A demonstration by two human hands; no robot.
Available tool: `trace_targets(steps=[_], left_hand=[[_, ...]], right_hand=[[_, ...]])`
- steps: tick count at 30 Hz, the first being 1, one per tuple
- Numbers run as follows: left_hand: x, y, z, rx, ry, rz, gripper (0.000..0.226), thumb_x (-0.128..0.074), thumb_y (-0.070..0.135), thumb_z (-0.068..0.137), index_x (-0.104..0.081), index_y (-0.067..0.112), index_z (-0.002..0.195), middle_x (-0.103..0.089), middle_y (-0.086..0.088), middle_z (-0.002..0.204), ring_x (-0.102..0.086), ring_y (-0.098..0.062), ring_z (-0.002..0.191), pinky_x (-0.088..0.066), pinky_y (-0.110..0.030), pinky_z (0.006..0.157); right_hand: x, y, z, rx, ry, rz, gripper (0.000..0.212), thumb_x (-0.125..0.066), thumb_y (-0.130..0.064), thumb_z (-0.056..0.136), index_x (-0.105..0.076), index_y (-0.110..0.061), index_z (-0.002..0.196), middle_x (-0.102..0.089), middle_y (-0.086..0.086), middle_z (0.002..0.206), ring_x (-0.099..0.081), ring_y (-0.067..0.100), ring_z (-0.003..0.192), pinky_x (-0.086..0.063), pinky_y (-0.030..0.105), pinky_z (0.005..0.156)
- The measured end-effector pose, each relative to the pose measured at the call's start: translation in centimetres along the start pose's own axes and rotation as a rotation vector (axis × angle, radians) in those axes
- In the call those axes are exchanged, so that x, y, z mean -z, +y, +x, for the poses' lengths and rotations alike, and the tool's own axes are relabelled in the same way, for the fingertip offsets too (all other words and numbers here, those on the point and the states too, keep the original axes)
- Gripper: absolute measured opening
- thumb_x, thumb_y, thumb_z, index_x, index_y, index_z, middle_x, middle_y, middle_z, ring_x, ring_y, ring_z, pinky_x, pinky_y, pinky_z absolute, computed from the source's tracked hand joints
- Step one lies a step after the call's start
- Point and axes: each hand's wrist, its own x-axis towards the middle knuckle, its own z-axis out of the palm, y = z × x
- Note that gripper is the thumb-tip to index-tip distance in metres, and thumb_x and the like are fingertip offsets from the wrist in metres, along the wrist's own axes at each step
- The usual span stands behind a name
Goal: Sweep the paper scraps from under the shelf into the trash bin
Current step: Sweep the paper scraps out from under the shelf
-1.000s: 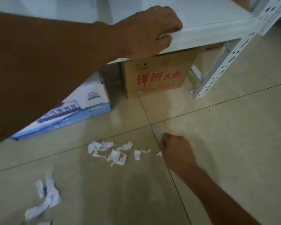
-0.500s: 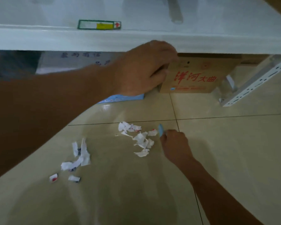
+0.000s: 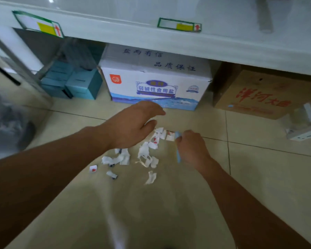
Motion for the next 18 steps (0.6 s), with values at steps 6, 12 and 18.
trace_targets(steps=[6, 12, 18], left_hand=[[0.6, -3.5, -3.4, 0.166, -0.031, -0.003, 0.038, -0.043, 0.022, 0.100, -0.048, 0.027, 0.138, -0.051, 0.006, 0.142, -0.049, -0.014, 0.128, -0.035, -0.021, 0.101], [0.0, -6.9, -5.9, 0.301, -0.161, -0.062, 0.037, -0.047, 0.025, 0.098, -0.051, 0.026, 0.135, -0.057, 0.006, 0.136, -0.054, -0.012, 0.119, -0.038, -0.021, 0.093], [-1.9, -11.4, -9.0, 0.348, -0.228, -0.106, 0.036, -0.046, 0.020, 0.097, -0.056, 0.020, 0.131, -0.061, 0.001, 0.133, -0.057, -0.017, 0.117, -0.041, -0.025, 0.093]], right_hand=[[0.4, -2.4, 3.6, 0.035, -0.032, -0.154, 0.027, -0.043, -0.012, 0.094, -0.061, -0.003, 0.113, -0.066, 0.020, 0.108, -0.064, 0.037, 0.099, -0.051, 0.036, 0.079], [-3.5, -7.0, -0.2, 0.354, -0.189, -0.339, 0.023, -0.049, -0.013, 0.090, -0.063, -0.005, 0.106, -0.067, 0.019, 0.103, -0.065, 0.037, 0.093, -0.043, 0.033, 0.068], [-1.4, -5.0, 0.6, 0.152, -0.136, -0.269, 0.029, -0.038, -0.020, 0.094, -0.060, -0.002, 0.097, -0.064, 0.020, 0.095, -0.060, 0.033, 0.079, -0.038, 0.029, 0.062]])
